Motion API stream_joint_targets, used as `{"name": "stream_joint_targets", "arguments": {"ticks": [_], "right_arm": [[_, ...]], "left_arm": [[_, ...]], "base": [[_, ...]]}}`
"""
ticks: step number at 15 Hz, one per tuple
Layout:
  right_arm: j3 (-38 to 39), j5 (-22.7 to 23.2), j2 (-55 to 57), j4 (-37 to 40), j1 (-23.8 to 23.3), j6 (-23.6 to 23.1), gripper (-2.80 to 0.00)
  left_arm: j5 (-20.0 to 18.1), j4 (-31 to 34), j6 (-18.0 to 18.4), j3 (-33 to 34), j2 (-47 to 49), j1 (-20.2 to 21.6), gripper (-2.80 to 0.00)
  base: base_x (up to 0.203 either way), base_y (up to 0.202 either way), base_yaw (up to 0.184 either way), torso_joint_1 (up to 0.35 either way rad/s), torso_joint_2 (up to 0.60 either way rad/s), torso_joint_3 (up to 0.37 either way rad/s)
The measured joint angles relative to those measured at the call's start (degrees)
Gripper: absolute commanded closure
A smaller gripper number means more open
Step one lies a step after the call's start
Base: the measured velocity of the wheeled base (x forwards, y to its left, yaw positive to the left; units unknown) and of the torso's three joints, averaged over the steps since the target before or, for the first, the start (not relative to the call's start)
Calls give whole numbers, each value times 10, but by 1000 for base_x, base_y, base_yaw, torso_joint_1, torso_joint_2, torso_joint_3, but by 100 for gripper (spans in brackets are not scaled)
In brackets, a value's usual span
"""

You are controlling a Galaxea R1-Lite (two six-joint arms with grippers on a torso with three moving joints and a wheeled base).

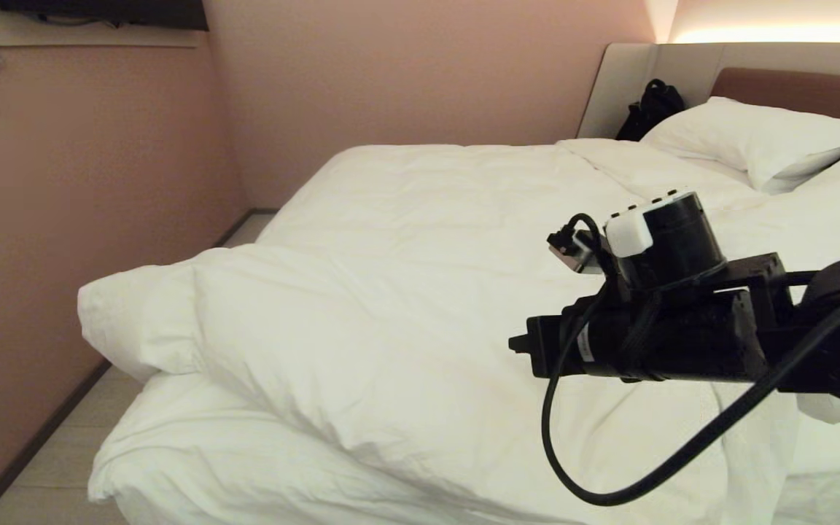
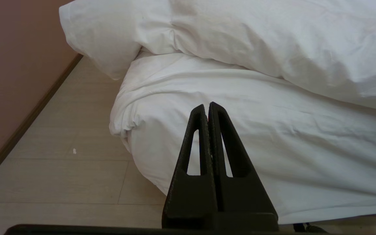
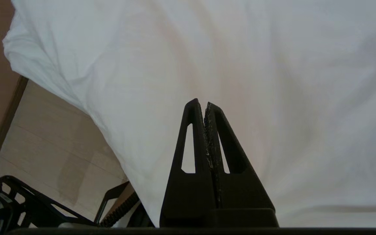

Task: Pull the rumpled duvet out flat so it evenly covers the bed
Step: Flatten the corners of the folded blanket

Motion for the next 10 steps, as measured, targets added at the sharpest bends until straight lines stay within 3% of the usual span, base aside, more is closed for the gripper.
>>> {"name": "stream_joint_targets", "arguments": {"ticks": [7,8,10], "right_arm": [[-6,-17,33,33,-2,46,0],[-6,-18,35,32,-2,47,-280],[-4,-18,36,30,-2,46,-280]], "left_arm": [[0,0,0,0,0,0,0],[0,0,0,0,0,0,0],[0,0,0,0,0,0,0]], "base": [[0,0,0,0,0,0],[0,0,0,0,0,0],[0,0,0,0,0,0]]}}
